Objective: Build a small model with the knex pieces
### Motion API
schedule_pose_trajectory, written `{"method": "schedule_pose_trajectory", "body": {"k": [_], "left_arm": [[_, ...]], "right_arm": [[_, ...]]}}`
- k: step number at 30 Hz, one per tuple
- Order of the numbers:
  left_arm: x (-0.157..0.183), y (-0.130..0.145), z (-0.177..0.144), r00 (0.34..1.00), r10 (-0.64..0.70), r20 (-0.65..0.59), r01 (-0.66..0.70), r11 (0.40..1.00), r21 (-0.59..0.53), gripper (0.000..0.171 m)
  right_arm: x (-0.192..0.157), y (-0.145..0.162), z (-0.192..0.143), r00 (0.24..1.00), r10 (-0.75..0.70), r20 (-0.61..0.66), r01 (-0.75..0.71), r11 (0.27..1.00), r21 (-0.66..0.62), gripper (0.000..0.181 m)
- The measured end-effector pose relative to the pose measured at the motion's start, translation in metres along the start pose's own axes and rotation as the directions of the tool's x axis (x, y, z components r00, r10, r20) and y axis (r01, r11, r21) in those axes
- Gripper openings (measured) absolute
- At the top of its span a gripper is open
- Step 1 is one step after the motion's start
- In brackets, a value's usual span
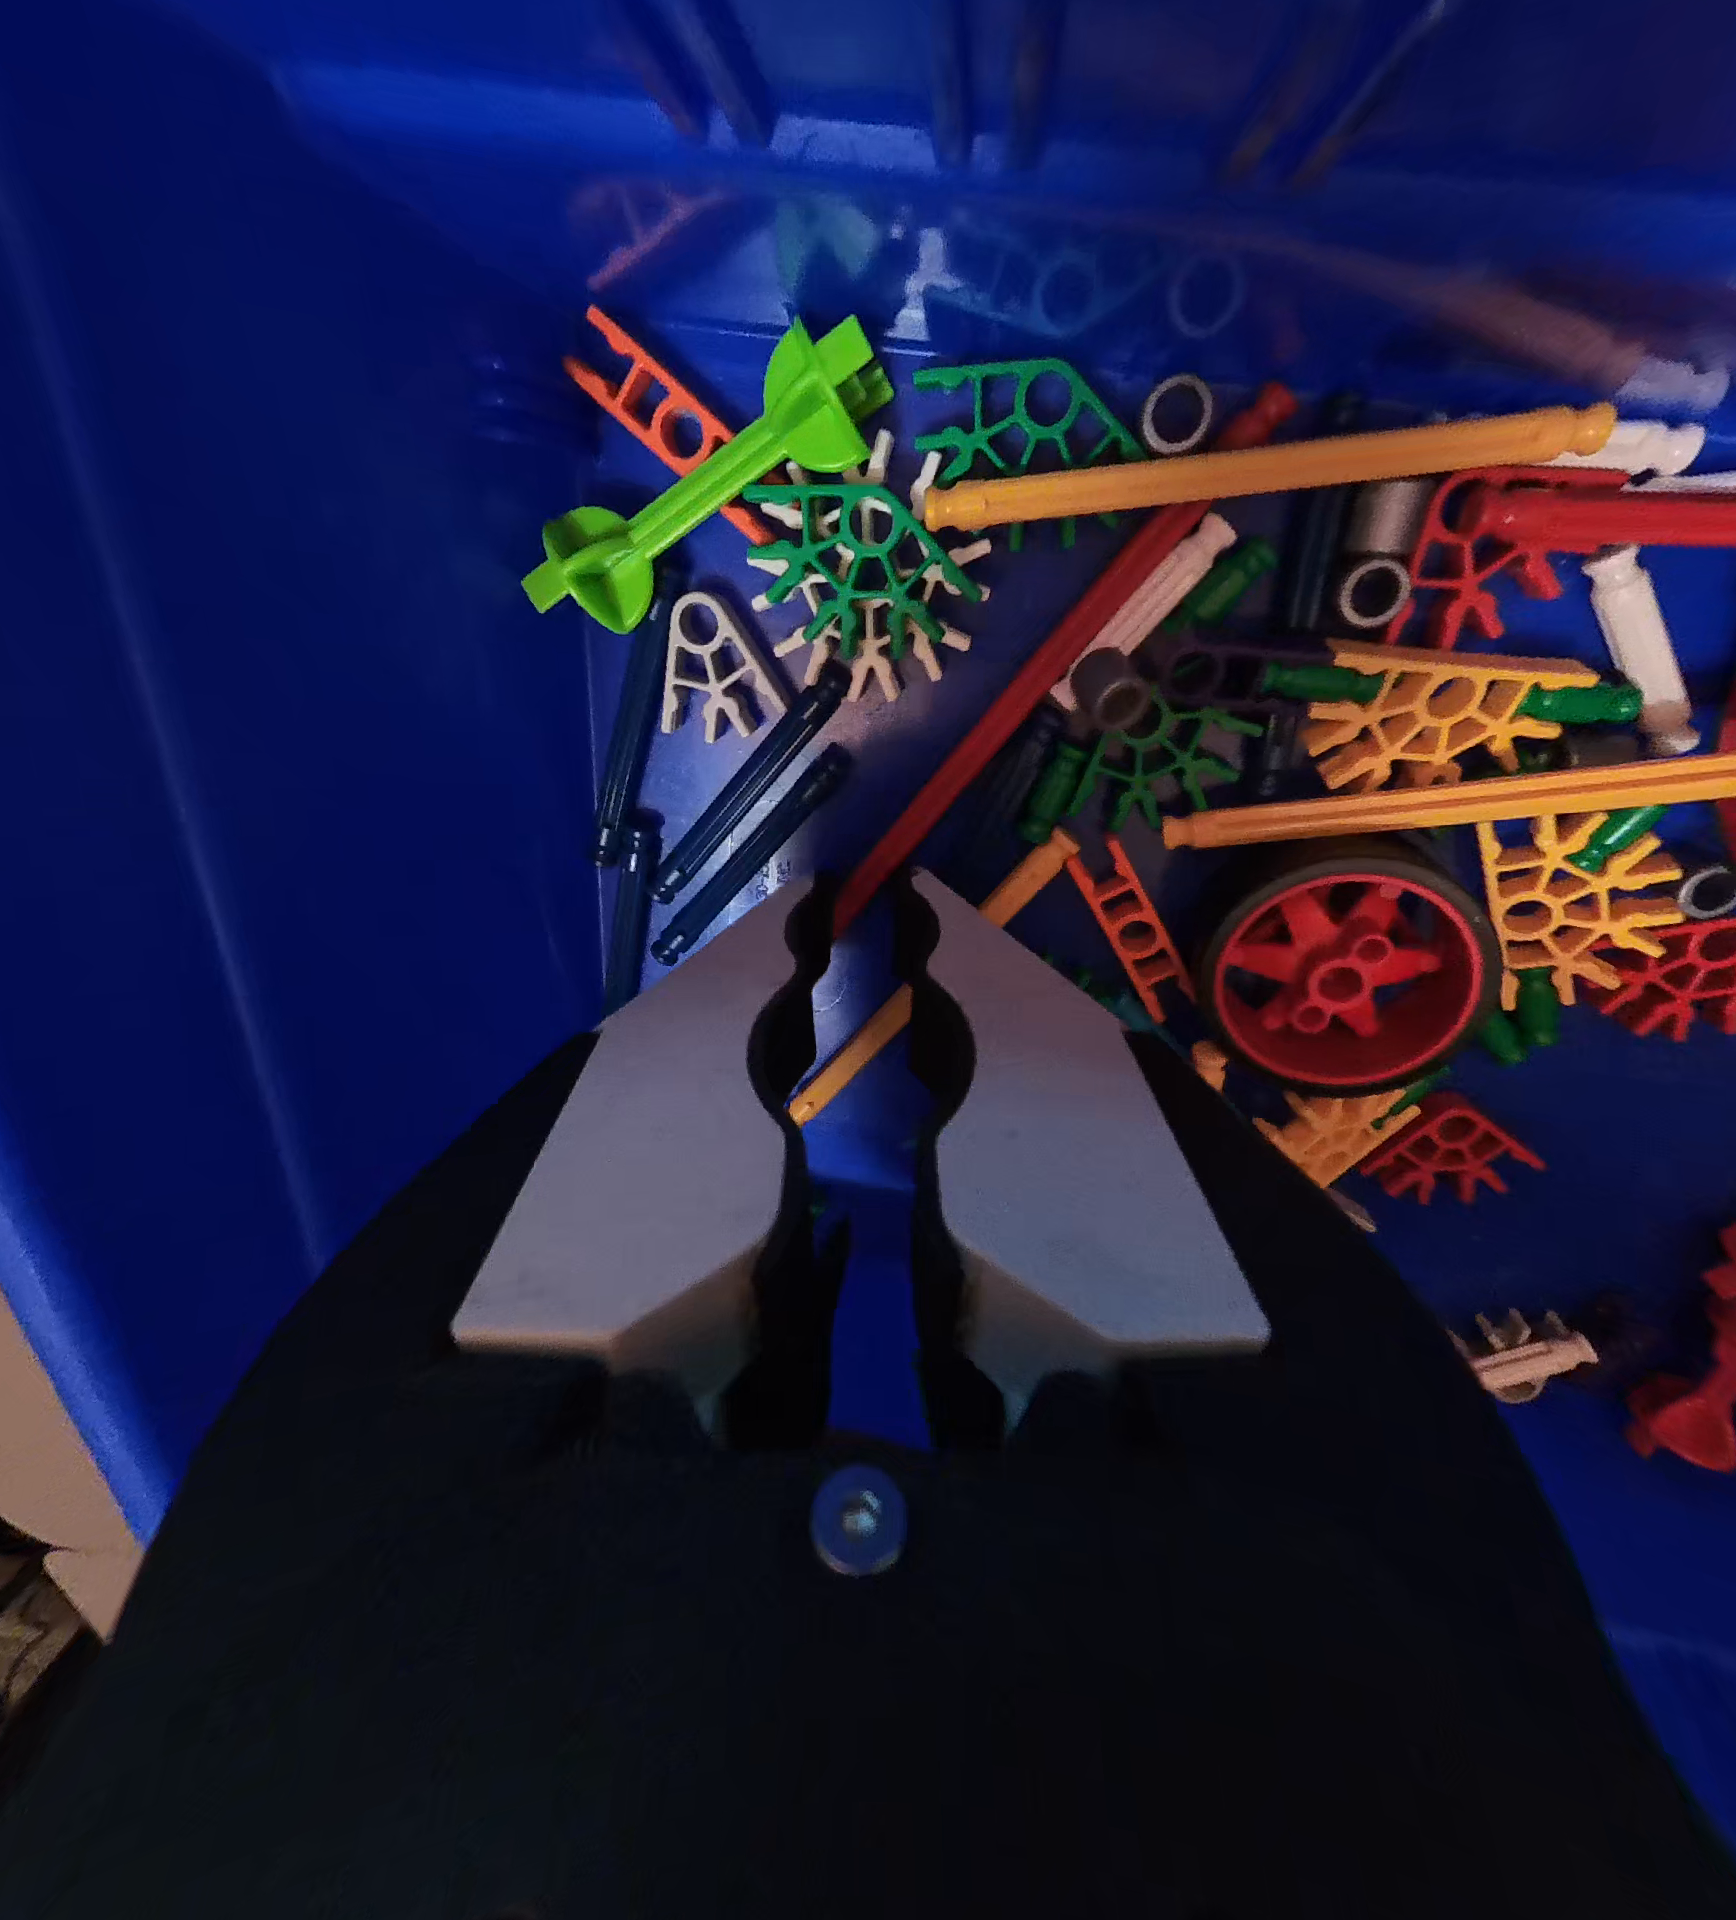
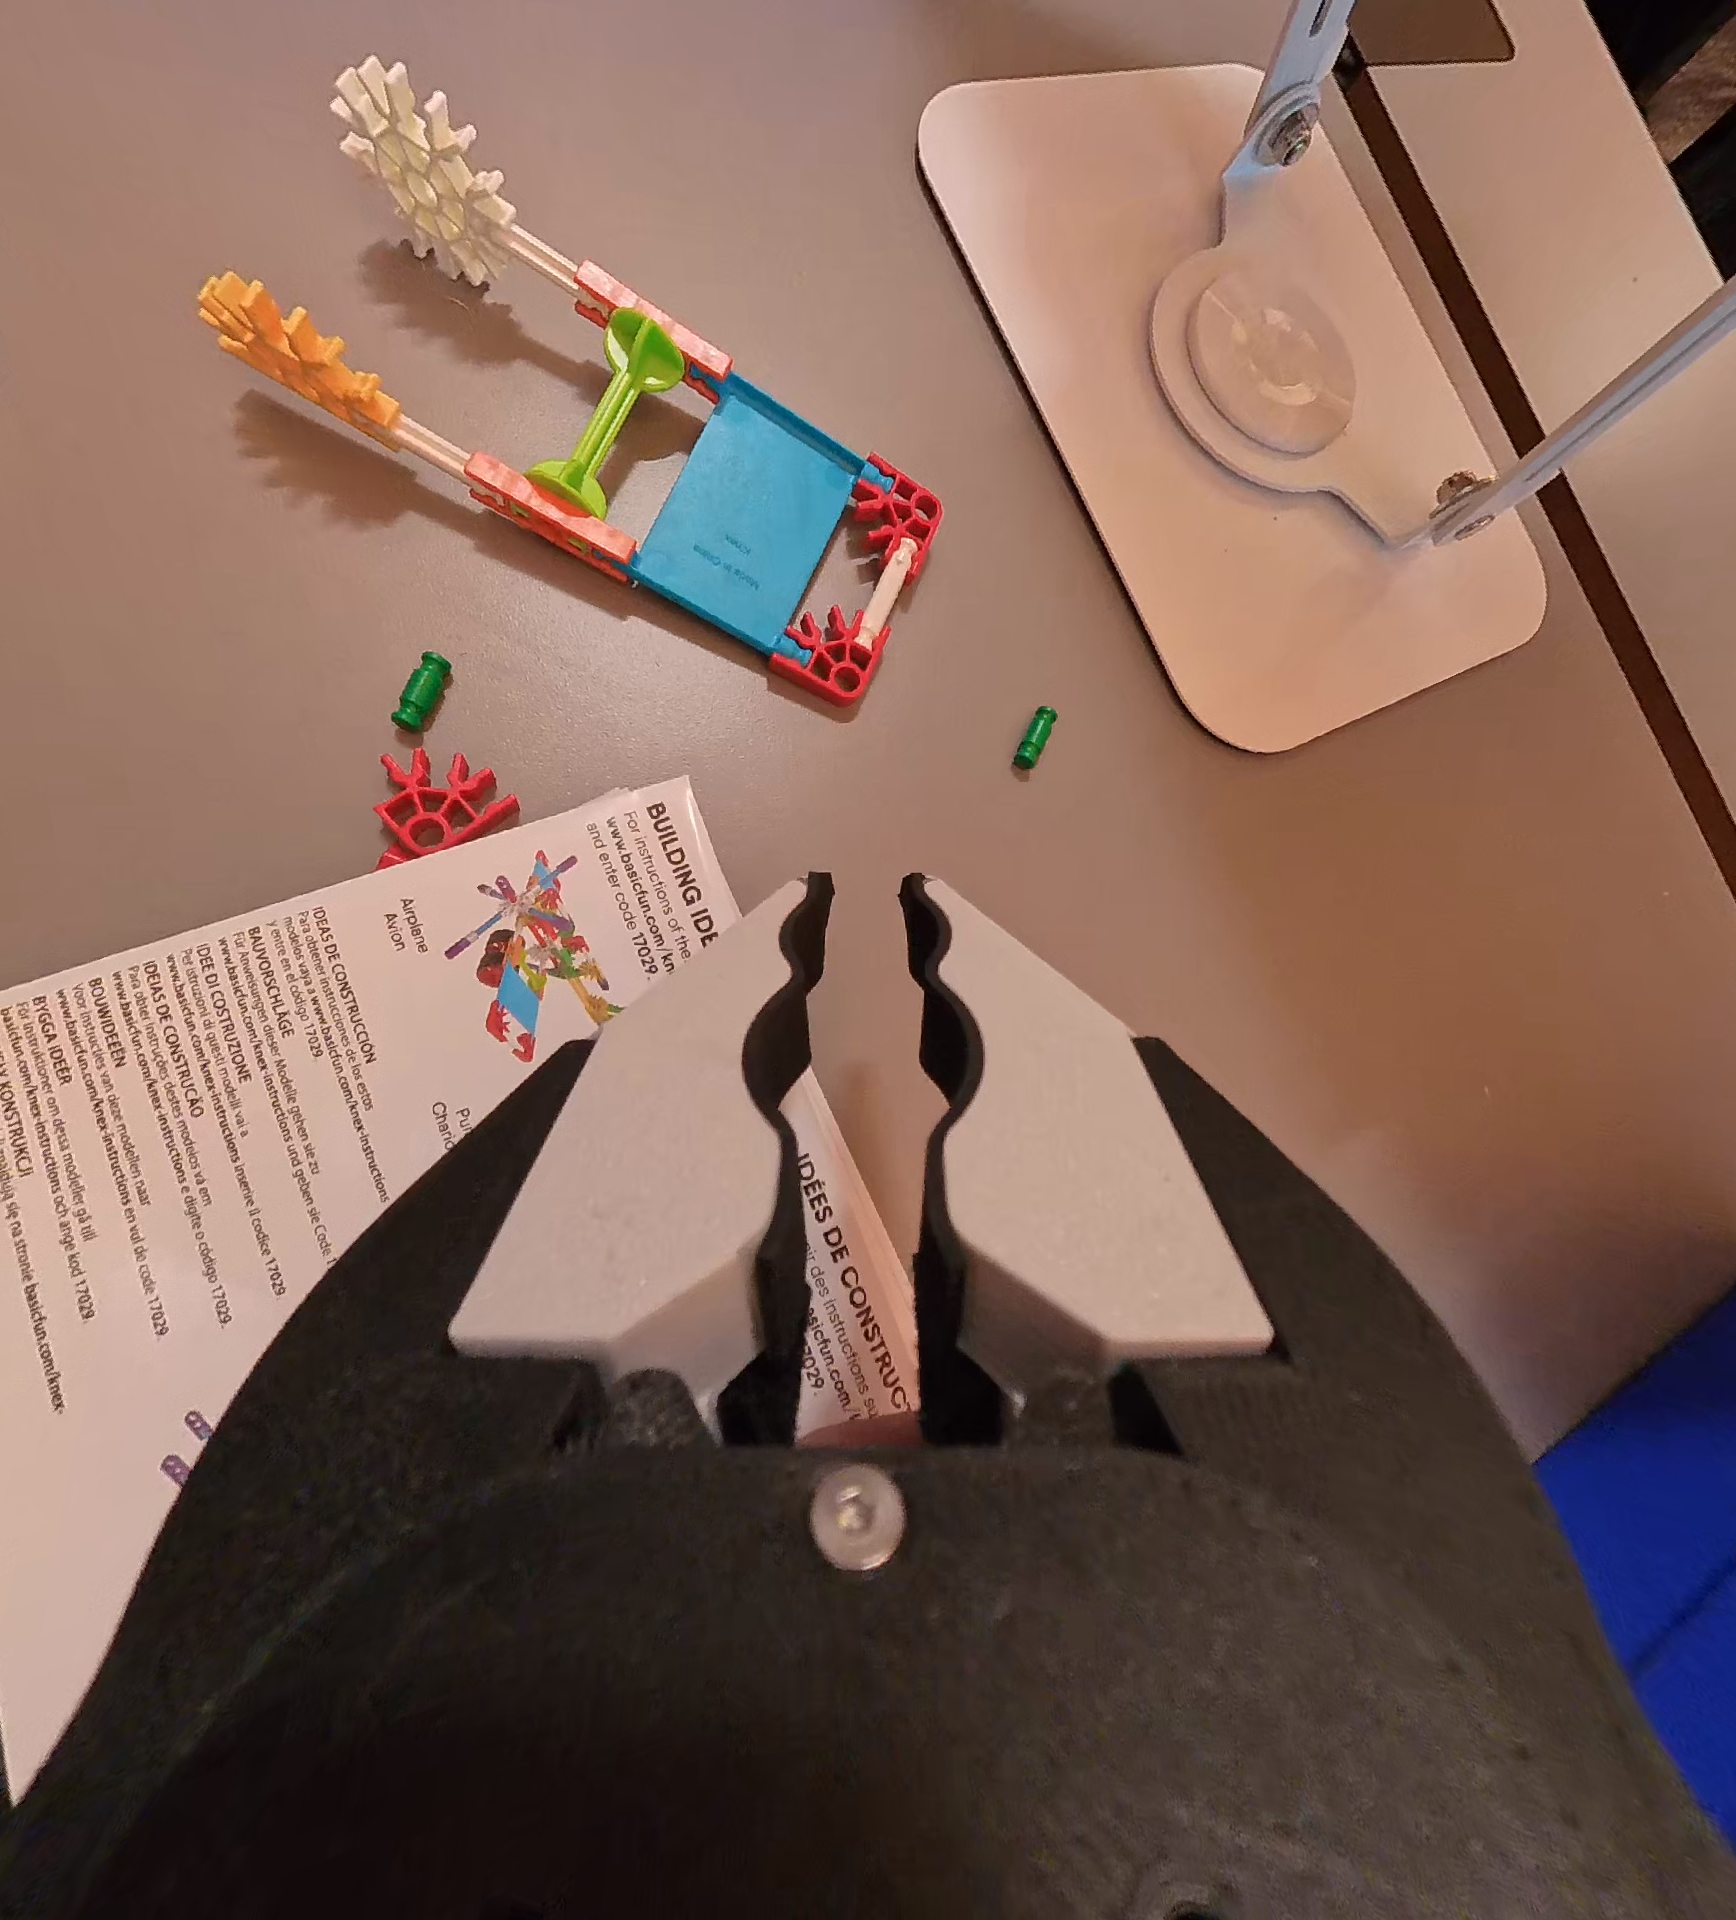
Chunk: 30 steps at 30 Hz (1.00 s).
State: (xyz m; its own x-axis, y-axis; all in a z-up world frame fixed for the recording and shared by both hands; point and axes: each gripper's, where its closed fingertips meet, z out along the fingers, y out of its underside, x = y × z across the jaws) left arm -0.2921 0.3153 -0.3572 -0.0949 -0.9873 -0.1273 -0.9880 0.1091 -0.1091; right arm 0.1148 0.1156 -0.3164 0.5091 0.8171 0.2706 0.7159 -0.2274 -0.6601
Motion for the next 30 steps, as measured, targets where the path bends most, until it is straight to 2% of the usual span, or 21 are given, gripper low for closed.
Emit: {"method": "schedule_pose_trajectory", "body": {"k": [12,16,22,28,30], "left_arm": [[0.007,0.011,-0.008,0.993,0.046,0.107,-0.040,0.998,-0.056,0.004],[0.009,0.005,-0.031,0.982,0.037,0.186,-0.034,0.999,-0.020,0.003],[0.012,0.008,-0.068,0.949,0.060,0.309,-0.049,0.998,-0.045,0.003],[0.021,0.001,-0.122,0.892,0.056,0.449,-0.051,0.998,-0.025,0.002],[0.030,-0.010,-0.142,0.871,0.054,0.488,-0.063,0.998,0.001,0.002]], "right_arm": [[0.001,-0.004,-0.008,1.000,-0.012,-0.007,0.012,0.999,0.033,0.013],[0.003,-0.007,-0.013,1.000,-0.007,-0.015,0.008,0.999,0.052,0.013],[0.000,-0.012,-0.014,1.000,-0.014,-0.013,0.015,0.998,0.067,0.013],[0.001,-0.020,-0.018,1.000,-0.013,-0.027,0.015,0.995,0.095,0.013],[0.002,-0.023,-0.021,0.999,-0.008,-0.037,0.012,0.994,0.110,0.013]]}}
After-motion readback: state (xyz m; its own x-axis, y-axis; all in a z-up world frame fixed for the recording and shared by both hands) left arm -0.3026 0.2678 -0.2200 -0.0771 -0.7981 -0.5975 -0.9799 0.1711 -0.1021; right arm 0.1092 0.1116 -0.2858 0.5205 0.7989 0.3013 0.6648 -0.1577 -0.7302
